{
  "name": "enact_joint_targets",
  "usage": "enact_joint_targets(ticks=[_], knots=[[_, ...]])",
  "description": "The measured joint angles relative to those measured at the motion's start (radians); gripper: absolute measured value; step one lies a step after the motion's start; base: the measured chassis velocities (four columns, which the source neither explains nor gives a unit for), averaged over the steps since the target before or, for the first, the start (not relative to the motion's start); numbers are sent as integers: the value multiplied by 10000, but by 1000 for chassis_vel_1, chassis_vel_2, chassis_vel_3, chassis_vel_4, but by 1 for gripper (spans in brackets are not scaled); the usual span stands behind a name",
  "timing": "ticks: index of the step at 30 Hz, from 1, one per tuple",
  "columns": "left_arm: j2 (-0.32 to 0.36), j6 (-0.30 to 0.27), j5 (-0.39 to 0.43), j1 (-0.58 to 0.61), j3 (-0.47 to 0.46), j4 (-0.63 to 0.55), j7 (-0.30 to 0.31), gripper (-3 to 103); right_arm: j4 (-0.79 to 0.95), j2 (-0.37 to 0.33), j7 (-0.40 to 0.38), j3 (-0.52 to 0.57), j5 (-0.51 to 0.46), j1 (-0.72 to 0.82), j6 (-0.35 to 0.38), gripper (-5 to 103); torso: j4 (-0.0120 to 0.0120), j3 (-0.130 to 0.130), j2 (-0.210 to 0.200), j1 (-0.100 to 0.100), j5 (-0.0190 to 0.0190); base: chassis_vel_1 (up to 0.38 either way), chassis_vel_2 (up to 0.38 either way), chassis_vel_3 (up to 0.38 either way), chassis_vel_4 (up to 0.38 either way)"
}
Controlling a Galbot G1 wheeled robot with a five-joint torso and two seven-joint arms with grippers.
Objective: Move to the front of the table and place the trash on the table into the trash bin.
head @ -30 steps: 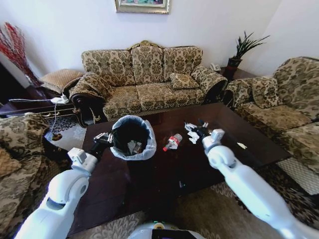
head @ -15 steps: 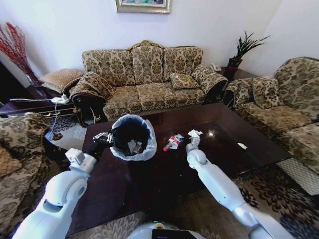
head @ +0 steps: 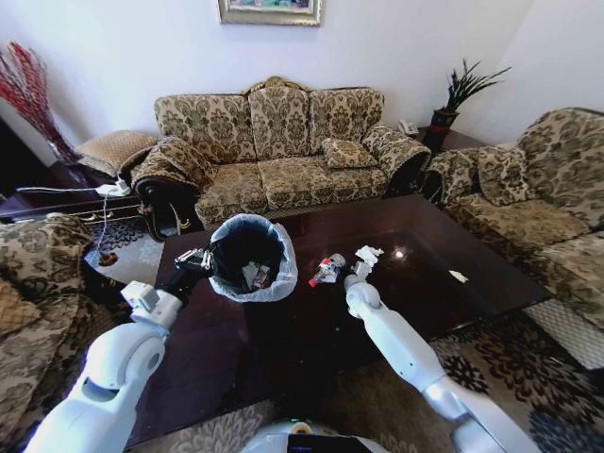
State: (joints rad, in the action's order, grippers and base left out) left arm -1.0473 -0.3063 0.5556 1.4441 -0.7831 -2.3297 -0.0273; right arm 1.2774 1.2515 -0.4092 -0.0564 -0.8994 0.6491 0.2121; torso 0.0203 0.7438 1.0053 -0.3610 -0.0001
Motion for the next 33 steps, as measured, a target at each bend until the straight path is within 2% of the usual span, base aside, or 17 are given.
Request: enact_joint_targets(ticks=[1, 2, 4, 7, 9, 10, 11, 14, 24, 33], knots=[[0, 7, 0, 9, -5, -1, -14, 2, -56, 30, 24, 19, 14, -1, -10, 47, -1, 0, 0, 0, -1, 0, 0, 0, 0], [0, 16, 0, 17, -15, -7, -31, 2, -130, 65, 52, 41, 46, 1, -26, 37, -1, -1, 0, 1, -1, 0, 0, 0, 0], [5, 25, 2, 19, -26, -12, -45, 2, -175, 87, 92, 57, 78, 18, -38, 37, -2, -1, 0, 1, -1, 0, 0, 0, 0], [20, 52, 3, 18, -56, -13, -73, 2, -188, 94, 113, 71, 88, 70, -40, 21, -2, -1, 1, 2, 2, 0, 0, 0, 0], [19, 58, 4, 18, -57, -13, -81, 2, -186, 94, 116, 71, 108, 79, -40, 21, -2, -1, 1, 2, 1, 0, 0, 0, 0], [18, 63, 4, 15, -57, -14, -94, 2, -170, 88, 114, 67, 124, 90, -39, 10, -1, 0, 0, 1, 1, 0, 0, 0, 0], [12, 69, 3, 10, -55, -14, -100, 2, -144, 78, 107, 67, 124, 93, -39, 5, -1, 0, 0, 1, 3, 0, 0, 0, 0], [5, 81, 4, -4, -42, -13, -104, 2, -3, 17, 83, 52, 121, 98, -23, 1, 0, 3, 0, 1, 7, 0, 0, 0, 0], [-7, 88, 3, -30, -4, 4, -128, 2, 744, -395, -48, -67, 233, 194, 12, 0, -1, 2, 0, -1, 1, 0, 0, 0, 0], [38, 98, 27, -40, -12, 13, -133, 2, 940, -453, 68, -236, 448, 188, 29, 0, 0, 1, 0, 0, 1, 0, 0, 0, 0]])
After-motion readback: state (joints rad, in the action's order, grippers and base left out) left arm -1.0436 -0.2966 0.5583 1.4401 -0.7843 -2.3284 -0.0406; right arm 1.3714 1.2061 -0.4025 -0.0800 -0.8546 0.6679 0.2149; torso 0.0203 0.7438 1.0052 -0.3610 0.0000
